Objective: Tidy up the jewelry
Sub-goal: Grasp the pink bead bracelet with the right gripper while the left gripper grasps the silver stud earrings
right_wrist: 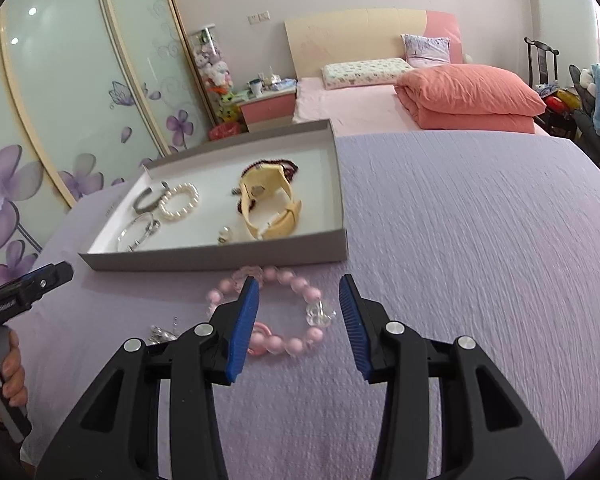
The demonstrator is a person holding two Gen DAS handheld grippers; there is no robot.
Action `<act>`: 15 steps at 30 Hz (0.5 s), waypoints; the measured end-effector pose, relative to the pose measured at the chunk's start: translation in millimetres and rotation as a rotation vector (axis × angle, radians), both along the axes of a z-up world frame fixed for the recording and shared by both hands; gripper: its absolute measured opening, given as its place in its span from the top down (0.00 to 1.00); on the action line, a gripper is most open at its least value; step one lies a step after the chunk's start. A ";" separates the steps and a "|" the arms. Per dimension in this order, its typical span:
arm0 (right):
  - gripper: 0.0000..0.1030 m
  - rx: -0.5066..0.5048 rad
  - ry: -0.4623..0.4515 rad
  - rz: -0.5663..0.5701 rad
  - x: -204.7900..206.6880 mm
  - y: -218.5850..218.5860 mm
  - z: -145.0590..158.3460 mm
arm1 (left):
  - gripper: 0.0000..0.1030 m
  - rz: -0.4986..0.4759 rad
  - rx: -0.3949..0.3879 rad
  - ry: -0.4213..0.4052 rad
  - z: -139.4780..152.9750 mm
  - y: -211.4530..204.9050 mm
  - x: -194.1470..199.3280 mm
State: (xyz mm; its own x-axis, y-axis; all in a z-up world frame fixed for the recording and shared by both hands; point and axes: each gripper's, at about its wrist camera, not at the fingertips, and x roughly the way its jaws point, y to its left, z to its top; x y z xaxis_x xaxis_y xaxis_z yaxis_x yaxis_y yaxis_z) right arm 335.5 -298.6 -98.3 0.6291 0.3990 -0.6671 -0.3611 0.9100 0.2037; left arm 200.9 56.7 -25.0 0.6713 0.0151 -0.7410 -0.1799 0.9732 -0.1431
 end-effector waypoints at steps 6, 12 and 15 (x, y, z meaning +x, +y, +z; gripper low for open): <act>0.62 -0.027 0.017 -0.008 3.0 0.7 -6.5 | 0.23 -0.027 0.005 0.011 -7.9 -11.8 -4.0; 0.62 -0.090 0.052 0.006 12.0 10.3 -18.7 | 0.21 -0.044 0.002 0.025 -14.6 -17.0 -4.8; 0.62 -0.109 0.072 0.008 16.5 14.5 -23.7 | 0.21 -0.055 -0.001 0.035 -17.9 -18.1 -4.5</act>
State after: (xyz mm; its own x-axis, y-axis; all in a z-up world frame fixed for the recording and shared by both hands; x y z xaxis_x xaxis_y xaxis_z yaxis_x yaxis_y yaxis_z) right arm 351.9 -284.1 -122.1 0.5752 0.3265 -0.7500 -0.3569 0.9252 0.1291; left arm 196.3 38.6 -42.9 0.6448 -0.0218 -0.7640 -0.1310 0.9816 -0.1386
